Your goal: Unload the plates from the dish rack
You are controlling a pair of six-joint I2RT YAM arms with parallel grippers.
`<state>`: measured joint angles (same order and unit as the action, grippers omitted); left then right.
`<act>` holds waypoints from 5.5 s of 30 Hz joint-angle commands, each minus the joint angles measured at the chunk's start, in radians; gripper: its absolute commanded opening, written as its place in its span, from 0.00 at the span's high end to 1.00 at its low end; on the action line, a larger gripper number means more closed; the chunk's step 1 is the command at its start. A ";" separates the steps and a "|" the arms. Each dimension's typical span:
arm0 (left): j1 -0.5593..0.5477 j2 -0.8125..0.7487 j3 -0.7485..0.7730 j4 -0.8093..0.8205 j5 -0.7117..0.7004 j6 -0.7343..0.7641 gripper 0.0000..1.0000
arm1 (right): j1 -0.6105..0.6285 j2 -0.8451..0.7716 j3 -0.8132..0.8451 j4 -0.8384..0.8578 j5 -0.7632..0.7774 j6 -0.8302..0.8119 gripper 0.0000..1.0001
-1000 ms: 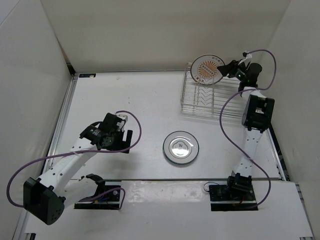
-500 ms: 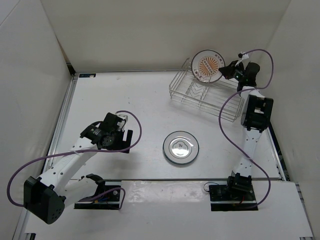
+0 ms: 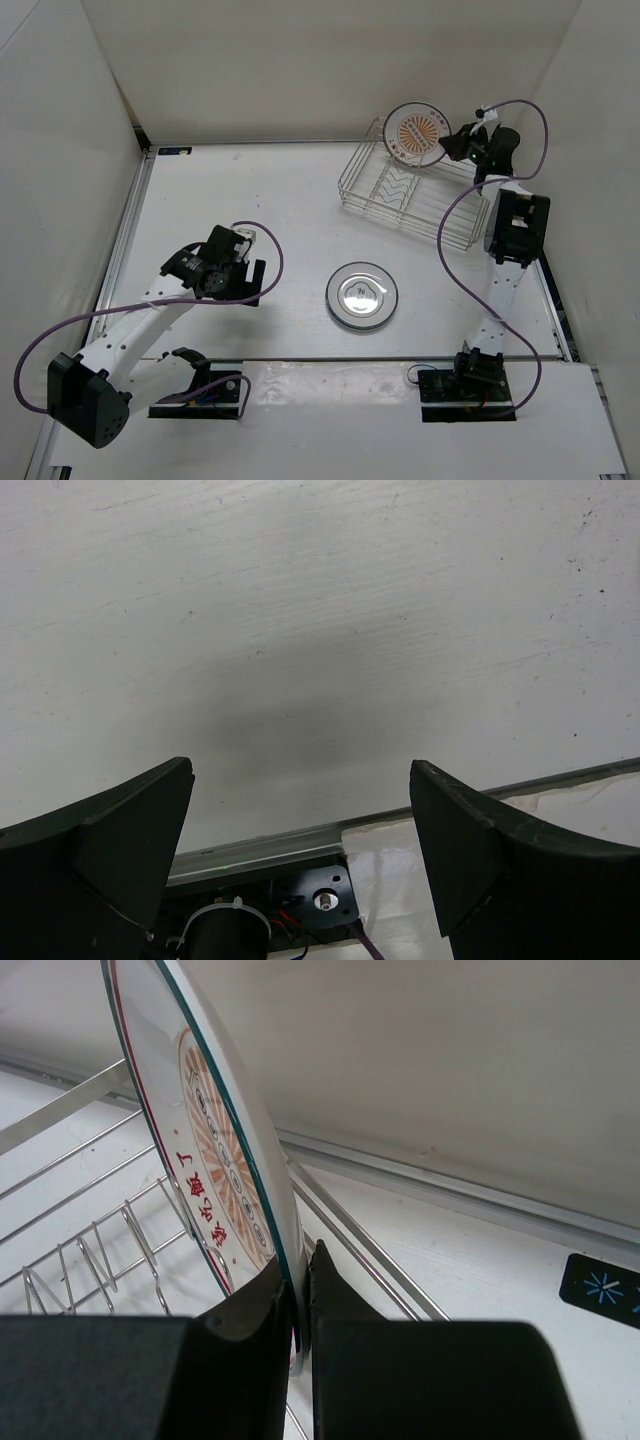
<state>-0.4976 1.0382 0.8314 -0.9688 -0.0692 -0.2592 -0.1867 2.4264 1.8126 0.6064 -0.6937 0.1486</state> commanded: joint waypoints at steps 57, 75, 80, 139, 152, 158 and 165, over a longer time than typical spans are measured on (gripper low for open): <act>0.152 -0.259 0.079 0.438 0.808 -0.342 0.00 | 0.535 -1.599 -1.153 -0.401 -0.080 0.517 1.00; 0.185 -0.213 0.041 0.434 0.850 -0.281 0.67 | 0.799 -1.423 -1.087 -0.435 0.057 0.491 1.00; 0.185 -0.194 0.028 0.332 0.836 -0.218 1.00 | 0.820 -1.370 -1.004 -0.464 0.068 0.482 1.00; 0.467 0.129 -0.006 0.012 0.141 -0.235 0.14 | 0.790 -1.692 -1.024 -1.553 0.796 0.275 0.10; 0.272 -0.133 -0.018 -0.048 0.074 -0.062 0.16 | 0.791 -1.770 -0.917 -1.671 1.020 0.299 0.10; 0.131 -0.241 -0.092 -0.057 -0.070 -0.031 0.13 | 0.790 -1.716 -0.868 -1.740 1.085 0.298 0.10; 0.077 -0.221 -0.077 -0.077 -0.077 -0.038 0.13 | 0.793 -1.753 -0.920 -1.717 1.073 0.313 0.10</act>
<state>-0.4156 0.8242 0.7422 -1.0382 -0.1169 -0.3065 0.6044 0.7036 0.9024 -1.1149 0.3622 0.4438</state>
